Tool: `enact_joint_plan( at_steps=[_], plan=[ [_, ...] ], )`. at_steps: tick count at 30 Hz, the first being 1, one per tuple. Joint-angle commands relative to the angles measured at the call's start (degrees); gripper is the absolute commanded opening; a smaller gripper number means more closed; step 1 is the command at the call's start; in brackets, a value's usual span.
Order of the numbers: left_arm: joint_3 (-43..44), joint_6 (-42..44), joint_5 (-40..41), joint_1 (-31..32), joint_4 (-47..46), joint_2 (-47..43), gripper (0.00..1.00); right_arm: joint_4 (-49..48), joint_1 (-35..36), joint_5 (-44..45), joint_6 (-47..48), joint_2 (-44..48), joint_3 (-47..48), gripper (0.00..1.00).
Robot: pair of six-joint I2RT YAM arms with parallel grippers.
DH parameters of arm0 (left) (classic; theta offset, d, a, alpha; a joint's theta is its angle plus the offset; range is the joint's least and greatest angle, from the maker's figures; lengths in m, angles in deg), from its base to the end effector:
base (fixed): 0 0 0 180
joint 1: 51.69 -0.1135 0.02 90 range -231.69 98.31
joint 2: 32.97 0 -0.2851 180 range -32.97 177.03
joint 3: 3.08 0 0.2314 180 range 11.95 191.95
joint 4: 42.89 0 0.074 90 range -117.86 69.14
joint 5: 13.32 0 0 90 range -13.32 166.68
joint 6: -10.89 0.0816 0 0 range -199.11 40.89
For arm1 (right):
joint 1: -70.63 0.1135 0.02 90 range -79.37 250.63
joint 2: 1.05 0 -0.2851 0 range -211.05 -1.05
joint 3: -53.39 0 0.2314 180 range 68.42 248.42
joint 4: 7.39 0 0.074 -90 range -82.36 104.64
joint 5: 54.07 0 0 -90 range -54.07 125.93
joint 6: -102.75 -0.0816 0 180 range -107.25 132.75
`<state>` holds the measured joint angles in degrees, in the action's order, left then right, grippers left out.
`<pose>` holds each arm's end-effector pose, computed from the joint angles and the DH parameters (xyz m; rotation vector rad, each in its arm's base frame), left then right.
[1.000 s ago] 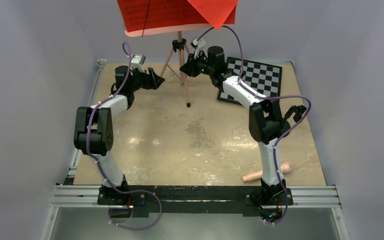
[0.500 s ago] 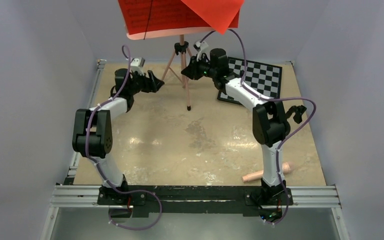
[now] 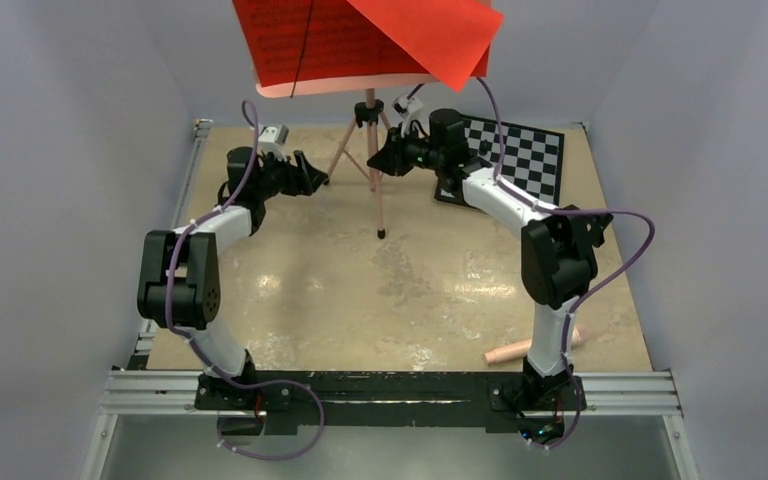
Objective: Pack up the instrument practice props
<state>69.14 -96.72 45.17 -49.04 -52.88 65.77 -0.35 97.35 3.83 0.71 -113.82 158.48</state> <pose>0.4056 -0.0615 0.2511 0.1448 1.8774 -0.7536 0.4254 0.2627 0.3091 -0.6455 1.7880 0.9786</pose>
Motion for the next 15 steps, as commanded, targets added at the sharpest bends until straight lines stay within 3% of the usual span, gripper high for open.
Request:
enact_joint_plan(
  at_steps=[1,15],
  plan=[
    [-1.84,-0.22,-0.39,0.07,-1.25,-3.64,0.74,-0.88,0.9,-5.86,-6.78,6.3,-2.85,0.0],
    [-7.42,1.61,-0.86,0.09,3.94,-9.48,0.74,-1.55,0.98,-11.37,-7.24,12.53,-11.6,0.0]
  ],
)
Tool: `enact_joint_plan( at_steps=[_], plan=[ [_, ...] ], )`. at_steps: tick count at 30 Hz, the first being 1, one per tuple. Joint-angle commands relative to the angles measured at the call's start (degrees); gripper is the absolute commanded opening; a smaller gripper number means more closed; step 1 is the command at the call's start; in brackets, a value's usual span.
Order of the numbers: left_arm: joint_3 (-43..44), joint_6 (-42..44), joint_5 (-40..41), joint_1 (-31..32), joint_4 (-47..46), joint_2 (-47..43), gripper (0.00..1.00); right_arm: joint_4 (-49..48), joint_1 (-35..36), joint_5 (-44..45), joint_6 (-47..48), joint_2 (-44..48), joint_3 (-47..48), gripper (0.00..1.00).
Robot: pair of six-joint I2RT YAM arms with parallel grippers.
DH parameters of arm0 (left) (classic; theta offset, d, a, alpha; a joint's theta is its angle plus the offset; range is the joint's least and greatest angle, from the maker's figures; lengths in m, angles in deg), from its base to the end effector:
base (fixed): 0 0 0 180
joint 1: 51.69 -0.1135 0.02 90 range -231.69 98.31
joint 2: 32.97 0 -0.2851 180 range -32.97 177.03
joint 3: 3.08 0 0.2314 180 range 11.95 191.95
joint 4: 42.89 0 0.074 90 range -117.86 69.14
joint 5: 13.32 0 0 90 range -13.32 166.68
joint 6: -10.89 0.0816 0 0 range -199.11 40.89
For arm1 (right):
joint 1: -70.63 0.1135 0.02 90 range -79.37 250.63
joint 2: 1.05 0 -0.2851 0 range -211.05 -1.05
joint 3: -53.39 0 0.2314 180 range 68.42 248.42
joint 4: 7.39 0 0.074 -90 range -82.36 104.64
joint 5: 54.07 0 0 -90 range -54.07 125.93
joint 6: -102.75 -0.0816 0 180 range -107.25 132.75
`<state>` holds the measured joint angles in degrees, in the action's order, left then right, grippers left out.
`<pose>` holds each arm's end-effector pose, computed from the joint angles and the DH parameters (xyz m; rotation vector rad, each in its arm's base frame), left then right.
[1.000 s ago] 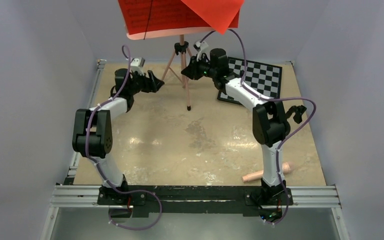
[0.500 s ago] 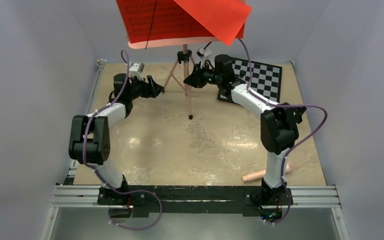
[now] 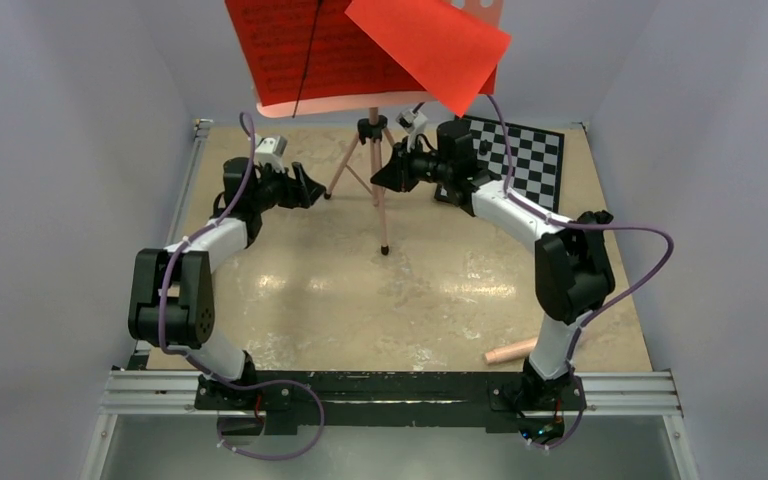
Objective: Pack up the instrument practice props
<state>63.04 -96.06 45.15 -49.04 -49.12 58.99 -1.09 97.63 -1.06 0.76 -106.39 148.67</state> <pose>0.3709 -0.0599 0.2494 0.1385 1.9269 -0.7545 0.3847 0.2511 0.3088 -0.7109 1.7988 1.0604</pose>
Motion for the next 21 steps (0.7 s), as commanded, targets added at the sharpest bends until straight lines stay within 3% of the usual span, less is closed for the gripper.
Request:
enact_joint_plan(
  at_steps=[1,21],
  plan=[
    [-1.55,0.95,-0.77,0.07,0.16,-2.99,0.74,-1.07,0.68,-6.88,-7.49,5.48,-2.53,0.0],
    [-2.76,4.52,0.05,-0.03,6.9,-8.13,0.75,0.51,0.69,-11.03,-8.05,15.35,-13.29,0.0]
  ],
)
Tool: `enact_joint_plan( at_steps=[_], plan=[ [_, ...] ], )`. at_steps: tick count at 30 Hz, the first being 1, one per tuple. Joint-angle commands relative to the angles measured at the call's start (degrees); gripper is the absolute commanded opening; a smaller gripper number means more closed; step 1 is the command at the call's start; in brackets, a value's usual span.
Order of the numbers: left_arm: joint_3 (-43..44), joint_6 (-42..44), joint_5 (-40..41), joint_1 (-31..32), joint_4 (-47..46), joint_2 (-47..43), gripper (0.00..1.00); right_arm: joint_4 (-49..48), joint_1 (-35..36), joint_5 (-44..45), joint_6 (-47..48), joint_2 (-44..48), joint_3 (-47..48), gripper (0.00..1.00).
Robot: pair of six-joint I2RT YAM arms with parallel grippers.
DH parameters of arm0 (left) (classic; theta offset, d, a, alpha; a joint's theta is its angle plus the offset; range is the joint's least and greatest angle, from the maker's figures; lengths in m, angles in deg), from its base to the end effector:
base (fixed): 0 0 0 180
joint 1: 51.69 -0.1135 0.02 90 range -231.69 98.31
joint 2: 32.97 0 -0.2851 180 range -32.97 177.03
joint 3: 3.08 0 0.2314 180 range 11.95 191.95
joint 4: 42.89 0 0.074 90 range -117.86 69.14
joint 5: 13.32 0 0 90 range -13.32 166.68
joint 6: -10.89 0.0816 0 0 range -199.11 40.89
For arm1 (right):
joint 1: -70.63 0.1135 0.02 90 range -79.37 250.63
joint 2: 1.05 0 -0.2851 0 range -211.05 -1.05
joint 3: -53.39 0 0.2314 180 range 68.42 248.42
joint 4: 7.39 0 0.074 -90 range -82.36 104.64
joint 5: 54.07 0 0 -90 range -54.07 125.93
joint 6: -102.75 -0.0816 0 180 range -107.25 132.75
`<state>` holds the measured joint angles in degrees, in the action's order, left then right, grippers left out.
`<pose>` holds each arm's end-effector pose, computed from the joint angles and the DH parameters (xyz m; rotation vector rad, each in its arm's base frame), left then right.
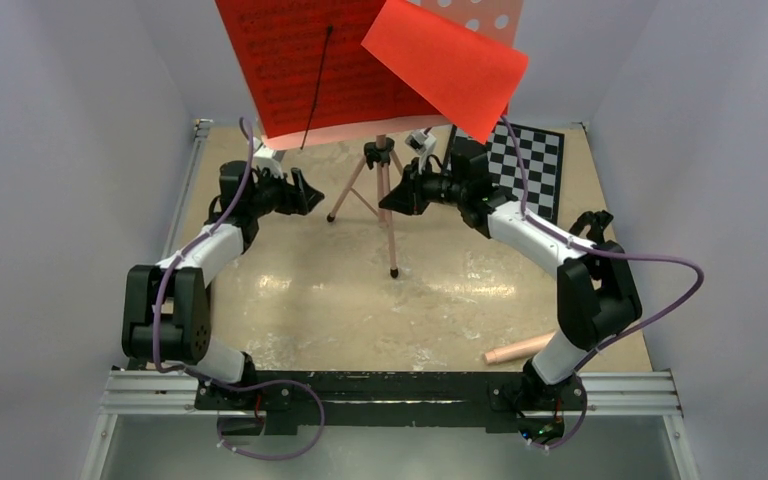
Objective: Pack up the instrument practice props
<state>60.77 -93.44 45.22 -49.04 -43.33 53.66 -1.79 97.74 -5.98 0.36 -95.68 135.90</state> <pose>0.3471 -0.0587 0.2539 0.1666 1.9636 -0.7310 0.3291 0.2297 0.3081 -0.7662 1.8064 1.1474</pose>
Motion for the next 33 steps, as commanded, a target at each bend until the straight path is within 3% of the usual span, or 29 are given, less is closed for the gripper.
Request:
enact_joint_plan(
  at_steps=[1,3,6,8,10,12,18,24,28,33],
  plan=[
    [-0.61,2.12,0.06,-0.03,1.4,-3.13,0.75,1.33,0.6,-6.09,-7.44,4.85,-0.86,0.0],
    [-0.82,2.49,0.28,-0.02,1.93,-3.51,0.75,1.88,0.57,-6.05,-7.14,4.64,-1.12,0.03],
    [-1.41,2.84,0.35,-0.1,2.79,-4.11,0.75,3.22,0.55,-5.94,-5.98,3.65,-0.43,0.19],
    [-1.55,3.32,0.41,-0.06,3.82,-4.45,0.76,4.04,0.49,-6.25,-4.15,3.45,-0.04,0.39],
    [-1.23,4.86,0.35,-0.11,5.56,-4.79,0.77,4.08,0.55,-4.86,-3.14,3.95,-0.58,0.74],
    [-0.47,7.08,0.39,-0.4,7.42,-5.43,0.78,4.77,0.34,-3.63,-2.0,4.88,-0.94,0.96],
    [2.32,9.05,0.81,-3.44,14.8,-8.67,0.8,19.65,-1.38,-2.44,11.38,9.77,-0.42,0.99],
    [1.71,12.08,0.21,-11.53,28.17,-19.36,0.86,36.51,-6.54,0.52,25.86,19.29,-2.65,0.99],
    [5.23,19.0,-5.02,-15.0,37.59,-27.63,0.88,45.64,-7.75,-0.69,35.49,30.18,-4.3,0.99],
    [7.72,26.27,-11.73,-19.08,41.99,-37.42,0.89,53.68,-5.94,-3.17,40.59,40.11,-3.17,0.99]
  ],
)
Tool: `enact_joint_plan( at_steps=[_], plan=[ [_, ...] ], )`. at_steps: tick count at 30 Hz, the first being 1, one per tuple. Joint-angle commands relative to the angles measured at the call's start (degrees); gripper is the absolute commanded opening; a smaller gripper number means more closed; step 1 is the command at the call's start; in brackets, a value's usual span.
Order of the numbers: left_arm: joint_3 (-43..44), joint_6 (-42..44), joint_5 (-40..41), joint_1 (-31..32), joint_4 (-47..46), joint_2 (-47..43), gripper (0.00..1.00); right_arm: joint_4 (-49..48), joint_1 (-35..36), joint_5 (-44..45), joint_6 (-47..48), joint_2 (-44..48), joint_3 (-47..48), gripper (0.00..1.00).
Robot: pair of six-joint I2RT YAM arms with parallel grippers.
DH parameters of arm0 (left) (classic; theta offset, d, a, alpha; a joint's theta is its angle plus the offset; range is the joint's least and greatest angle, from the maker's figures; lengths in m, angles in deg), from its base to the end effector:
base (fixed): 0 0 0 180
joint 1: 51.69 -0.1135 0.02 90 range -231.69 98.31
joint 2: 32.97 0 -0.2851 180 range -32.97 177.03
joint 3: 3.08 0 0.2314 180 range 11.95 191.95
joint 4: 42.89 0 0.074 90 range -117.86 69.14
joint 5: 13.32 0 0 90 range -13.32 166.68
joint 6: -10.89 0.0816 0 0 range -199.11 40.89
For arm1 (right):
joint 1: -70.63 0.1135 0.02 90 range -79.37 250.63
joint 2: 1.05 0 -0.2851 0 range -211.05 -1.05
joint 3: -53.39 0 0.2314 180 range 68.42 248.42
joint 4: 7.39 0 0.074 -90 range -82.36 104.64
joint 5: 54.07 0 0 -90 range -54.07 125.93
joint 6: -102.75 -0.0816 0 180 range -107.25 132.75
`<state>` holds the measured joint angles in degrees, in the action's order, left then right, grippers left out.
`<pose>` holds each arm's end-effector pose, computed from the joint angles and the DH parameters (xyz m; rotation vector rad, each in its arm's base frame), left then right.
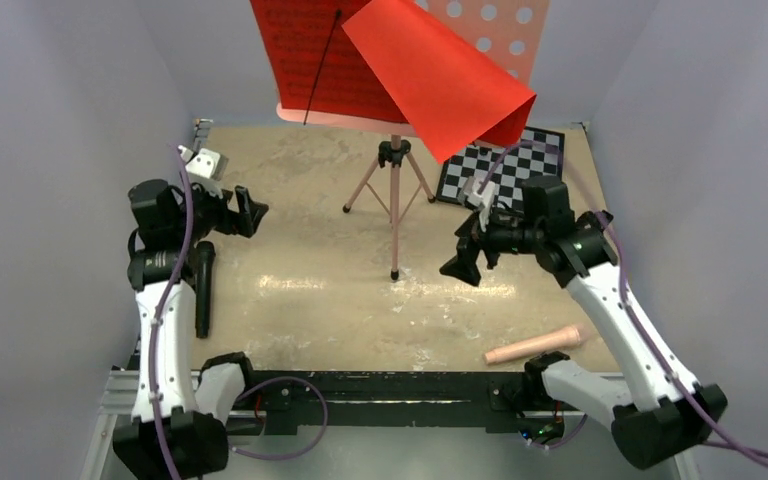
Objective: Pack up the instrument practice props
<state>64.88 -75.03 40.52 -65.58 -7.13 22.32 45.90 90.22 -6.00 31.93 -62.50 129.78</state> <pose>0.2175 0.0042 0.3438 0.2421 1.8986 -0.4102 0.1824 0.1228 0.3400 -1.0749 1.8700 0.8163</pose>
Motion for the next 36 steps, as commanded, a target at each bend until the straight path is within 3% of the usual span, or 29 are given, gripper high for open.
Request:
enact_joint_plan(
  at_steps=[1,5,10,13,18,23,26,29,32,36],
  plan=[
    [4.04,7.32,-7.27,-2.93,5.47,-7.17,0.9,7.4,2.32,-2.09,8.22,7.36,4.62,0.98],
    [2.48,0.91,-13.2,-2.99,-2.99,-7.97,0.89,8.74,2.61,2.36,-2.14,4.12,9.15,0.98],
    [2.54,-11.82,-14.53,-2.99,-18.36,-5.97,0.87,1.51,0.05,3.0,-4.78,0.97,7.95,0.95],
    [6.3,-13.95,-19.32,-2.99,-18.19,-5.66,0.86,2.15,0.07,2.7,-4.85,1.89,8.88,0.94],
    [16.19,-12.89,-22.1,-2.98,-11.61,-4.02,0.85,12.94,0.49,-1.09,-1.07,8.19,7.93,0.91],
    [17.41,-19.46,-19.06,-3.03,-20.85,-1.57,0.83,15.64,0.39,1.93,0.31,14.56,6.06,0.9],
    [20.86,-23.99,-16.08,-3.07,-24.63,1.27,0.78,13.65,0.12,4.58,-2.74,13.14,10.54,0.87],
    [23.93,-28.68,-7.91,-3.07,-27.28,3.76,0.76,9.45,-2.77,5.42,-9.19,9.79,14.89,0.83],
    [28.37,-31.43,1.56,-2.53,-24.71,8.18,0.73,5.57,-6.88,4.39,-13.89,5.26,18.97,0.8],
    [33.82,-28.16,4.7,-0.24,-22.0,16.02,0.71,3.38,-9.3,4.15,-15.78,-0.51,24.24,0.76]
  ],
)
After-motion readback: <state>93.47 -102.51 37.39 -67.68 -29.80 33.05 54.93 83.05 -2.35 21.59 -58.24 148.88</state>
